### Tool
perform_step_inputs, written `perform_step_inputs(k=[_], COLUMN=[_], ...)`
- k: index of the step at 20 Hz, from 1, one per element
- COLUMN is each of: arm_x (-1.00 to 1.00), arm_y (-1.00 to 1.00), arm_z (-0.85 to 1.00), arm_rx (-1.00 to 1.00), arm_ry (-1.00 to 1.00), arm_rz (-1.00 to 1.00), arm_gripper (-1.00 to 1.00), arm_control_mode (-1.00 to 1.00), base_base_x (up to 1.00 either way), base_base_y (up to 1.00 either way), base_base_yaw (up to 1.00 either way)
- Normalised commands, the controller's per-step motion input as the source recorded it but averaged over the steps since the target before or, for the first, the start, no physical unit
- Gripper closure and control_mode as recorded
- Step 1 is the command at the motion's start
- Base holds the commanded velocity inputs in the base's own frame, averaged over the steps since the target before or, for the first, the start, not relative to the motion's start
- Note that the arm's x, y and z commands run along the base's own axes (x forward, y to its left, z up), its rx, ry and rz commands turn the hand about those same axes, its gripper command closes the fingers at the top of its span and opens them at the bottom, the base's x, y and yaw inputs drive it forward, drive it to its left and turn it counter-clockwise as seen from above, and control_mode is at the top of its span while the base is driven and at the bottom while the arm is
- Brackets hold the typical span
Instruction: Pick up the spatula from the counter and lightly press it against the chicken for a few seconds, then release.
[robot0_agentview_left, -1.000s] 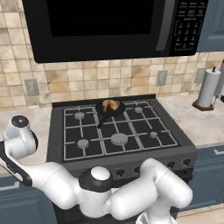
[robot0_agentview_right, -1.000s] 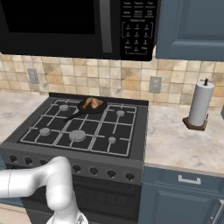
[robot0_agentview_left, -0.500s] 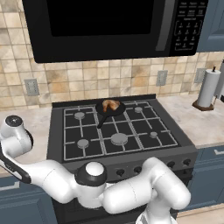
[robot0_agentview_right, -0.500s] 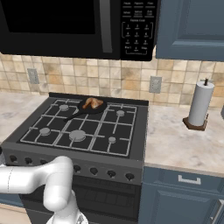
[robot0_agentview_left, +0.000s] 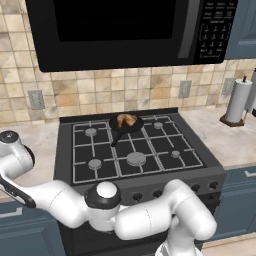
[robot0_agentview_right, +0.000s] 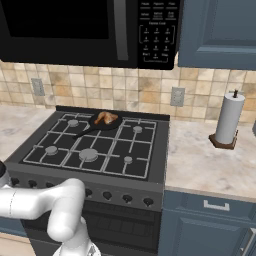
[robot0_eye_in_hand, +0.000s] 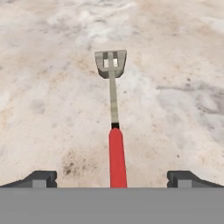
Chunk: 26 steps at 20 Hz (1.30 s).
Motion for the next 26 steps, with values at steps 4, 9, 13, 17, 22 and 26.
perform_step_inputs(k=[4, 9, 13, 17, 22, 26], arm_x=[0.03, 0.00, 0.00, 0.00, 0.05, 0.12], arm_y=[0.00, 0.00, 0.00, 0.00, 0.00, 0.00], arm_z=[-0.12, -0.16, -0.19, -0.17, -0.14, -0.14], arm_rx=[-0.01, 0.00, 0.00, 0.00, 0.00, 0.00], arm_ry=[0.00, 0.00, 0.00, 0.00, 0.00, 0.00], arm_rz=[0.00, 0.00, 0.00, 0.00, 0.00, 0.00], arm_gripper=[-1.00, -1.00, -1.00, -1.00, -1.00, -1.00], arm_control_mode=[-1.00, -1.00, -1.00, -1.00, -1.00, -1.00], base_base_x=[0.00, 0.00, 0.00, 0.00, 0.00, 0.00], base_base_y=[0.00, 0.00, 0.00, 0.00, 0.00, 0.00], base_base_yaw=[0.00, 0.00, 0.00, 0.00, 0.00, 0.00])
